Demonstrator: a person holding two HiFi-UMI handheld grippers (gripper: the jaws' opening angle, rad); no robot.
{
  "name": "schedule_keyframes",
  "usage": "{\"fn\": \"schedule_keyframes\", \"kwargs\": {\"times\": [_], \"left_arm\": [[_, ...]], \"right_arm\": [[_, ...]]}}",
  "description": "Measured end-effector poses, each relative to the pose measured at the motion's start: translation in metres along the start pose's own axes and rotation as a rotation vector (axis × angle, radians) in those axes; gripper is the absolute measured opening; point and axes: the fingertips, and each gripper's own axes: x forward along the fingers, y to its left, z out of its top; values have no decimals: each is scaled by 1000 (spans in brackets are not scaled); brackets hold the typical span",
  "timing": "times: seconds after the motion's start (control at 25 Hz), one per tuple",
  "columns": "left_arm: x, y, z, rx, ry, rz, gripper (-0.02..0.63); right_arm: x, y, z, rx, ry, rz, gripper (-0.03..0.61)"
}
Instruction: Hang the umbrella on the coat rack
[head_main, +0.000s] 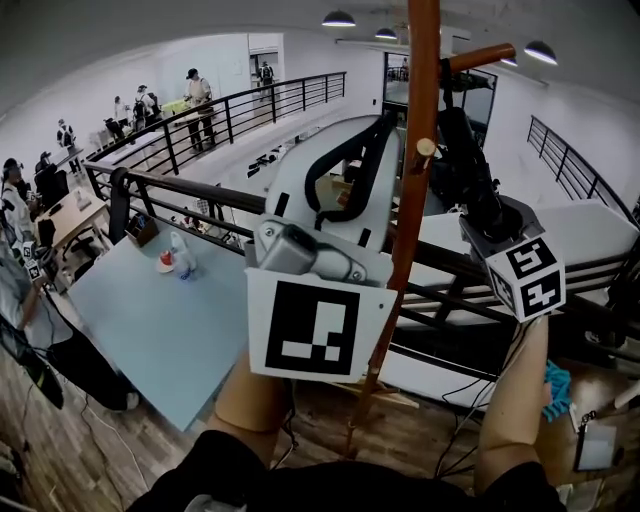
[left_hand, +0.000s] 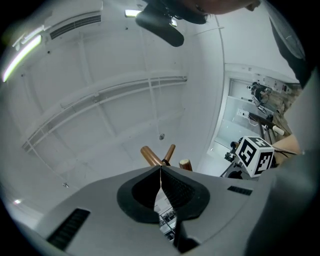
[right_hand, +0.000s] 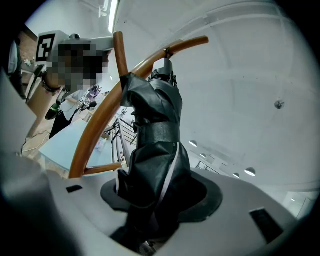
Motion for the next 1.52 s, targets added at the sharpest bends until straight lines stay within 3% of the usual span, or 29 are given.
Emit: {"fn": "schedule_keyframes", "kwargs": {"times": [0.6,0.84,1.08,1.28,1.52], "left_arm": [[-30,-25,-62,-72,84,-19,14],[-39,-45,-81,-85,108,-44,14],[-41,-55,-77,-104,59,-46,14],[-39,-72,-91,-117,106,-73,14],[-39,-75,-97,-118,113,-81,14]], "right_arm": [[-24,46,3,192,-138,19,225],[-33,64,6,333,-221,85,229],[-35,81,22,409,-269,157,232],[-40,94,28,488,-327,223,233],[-43,93,27,476,-349,177,236]]}}
